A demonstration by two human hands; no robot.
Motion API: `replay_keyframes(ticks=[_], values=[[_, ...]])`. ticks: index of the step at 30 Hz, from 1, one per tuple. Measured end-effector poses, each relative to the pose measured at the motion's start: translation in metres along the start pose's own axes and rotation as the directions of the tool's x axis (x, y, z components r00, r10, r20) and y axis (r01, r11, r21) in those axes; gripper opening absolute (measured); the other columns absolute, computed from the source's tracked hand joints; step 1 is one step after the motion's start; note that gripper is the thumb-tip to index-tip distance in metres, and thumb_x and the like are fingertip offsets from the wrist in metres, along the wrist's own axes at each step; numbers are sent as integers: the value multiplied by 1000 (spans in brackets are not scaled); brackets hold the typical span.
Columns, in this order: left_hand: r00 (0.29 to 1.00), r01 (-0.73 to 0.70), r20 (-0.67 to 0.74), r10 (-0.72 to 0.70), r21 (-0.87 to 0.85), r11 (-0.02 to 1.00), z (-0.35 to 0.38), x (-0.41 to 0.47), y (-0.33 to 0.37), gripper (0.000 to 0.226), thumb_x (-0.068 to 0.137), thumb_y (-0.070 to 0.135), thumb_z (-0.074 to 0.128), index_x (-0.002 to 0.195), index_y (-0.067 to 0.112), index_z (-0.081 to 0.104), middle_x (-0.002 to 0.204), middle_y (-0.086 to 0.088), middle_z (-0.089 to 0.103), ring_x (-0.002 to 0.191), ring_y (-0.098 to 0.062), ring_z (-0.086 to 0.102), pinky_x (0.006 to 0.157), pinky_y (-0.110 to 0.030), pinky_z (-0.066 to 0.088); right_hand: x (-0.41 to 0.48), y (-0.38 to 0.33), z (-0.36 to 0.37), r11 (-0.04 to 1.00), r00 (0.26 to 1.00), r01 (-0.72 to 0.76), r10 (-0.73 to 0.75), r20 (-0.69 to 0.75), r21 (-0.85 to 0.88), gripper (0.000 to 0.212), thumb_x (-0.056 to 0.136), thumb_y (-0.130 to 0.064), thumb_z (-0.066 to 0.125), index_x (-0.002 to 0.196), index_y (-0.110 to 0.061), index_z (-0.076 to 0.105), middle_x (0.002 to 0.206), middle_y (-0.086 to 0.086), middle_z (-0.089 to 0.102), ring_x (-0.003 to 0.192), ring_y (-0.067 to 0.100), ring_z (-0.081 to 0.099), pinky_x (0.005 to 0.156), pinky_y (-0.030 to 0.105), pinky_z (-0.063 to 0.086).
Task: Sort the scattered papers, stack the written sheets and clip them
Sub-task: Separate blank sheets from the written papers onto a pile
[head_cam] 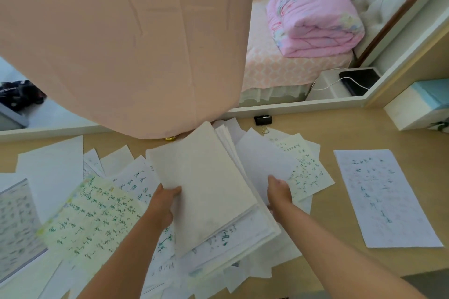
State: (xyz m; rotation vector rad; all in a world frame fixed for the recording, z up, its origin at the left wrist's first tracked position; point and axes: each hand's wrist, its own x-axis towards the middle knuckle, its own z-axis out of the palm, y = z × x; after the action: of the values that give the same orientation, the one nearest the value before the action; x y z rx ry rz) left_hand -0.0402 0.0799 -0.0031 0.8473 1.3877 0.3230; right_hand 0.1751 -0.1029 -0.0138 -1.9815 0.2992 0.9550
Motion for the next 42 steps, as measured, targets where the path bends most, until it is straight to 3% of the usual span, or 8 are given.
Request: replay_keyframes(ticks=[5,10,14,17,25,29,33,42], values=[[990,-106,116,78,269,957,21,-8,-5,35,94,-2,54,125,13,56,116,-12,65,95,-28,61,84,-39,51,-12,-6,-7,983,794,-169,94,600,69,67,93,-71,34,119,-20,69,116,10,72,108,31,67,92,41,51],[954,-240,16,300,641,729,20,-5,0,43,88,2,44,126,22,49,108,-2,61,93,-29,59,80,-39,49,3,14,-16,948,920,124,1,391,-294,50,99,-54,42,139,-24,51,120,7,64,97,21,58,85,32,46],[970,-220,-9,244,402,889,8,-5,8,39,85,-3,47,119,15,55,104,-10,64,84,-24,60,71,-37,50,12,33,-28,259,854,496,-314,414,-828,62,96,-41,45,154,-37,22,142,6,36,129,26,34,106,38,33],[994,-108,29,104,172,979,-1,-4,11,40,88,-3,54,123,15,58,116,-13,66,100,-34,61,90,-48,50,7,34,-32,134,848,492,-298,439,-860,60,95,-40,47,151,-42,25,158,7,14,142,29,18,112,43,25],[972,-145,215,94,233,962,58,-15,29,36,92,0,59,124,17,58,120,-10,67,107,-31,63,97,-49,49,2,-25,-57,1000,750,-12,23,661,-21,69,94,-70,30,130,-21,64,129,7,64,118,29,58,108,48,38],[949,-259,269,164,368,893,122,-19,27,34,94,4,55,126,18,54,117,-6,63,97,-23,61,69,-31,50,7,-45,-98,923,702,-191,-110,703,335,78,92,-76,25,138,-21,58,135,12,61,129,35,54,113,52,35],[932,-317,314,182,463,828,182,-13,16,35,93,7,56,127,11,51,119,-5,59,102,-25,58,79,-35,51,34,-27,-111,991,980,135,-135,147,9,36,93,-25,65,126,-11,63,104,4,72,98,26,68,91,42,55],[947,-322,269,177,785,530,232,19,-15,57,80,18,63,134,28,49,127,-11,49,115,-36,51,98,-50,50,85,-1,-86,964,965,30,-96,-243,-265,53,67,-19,62,120,-22,57,120,6,53,105,31,57,85,43,58]])
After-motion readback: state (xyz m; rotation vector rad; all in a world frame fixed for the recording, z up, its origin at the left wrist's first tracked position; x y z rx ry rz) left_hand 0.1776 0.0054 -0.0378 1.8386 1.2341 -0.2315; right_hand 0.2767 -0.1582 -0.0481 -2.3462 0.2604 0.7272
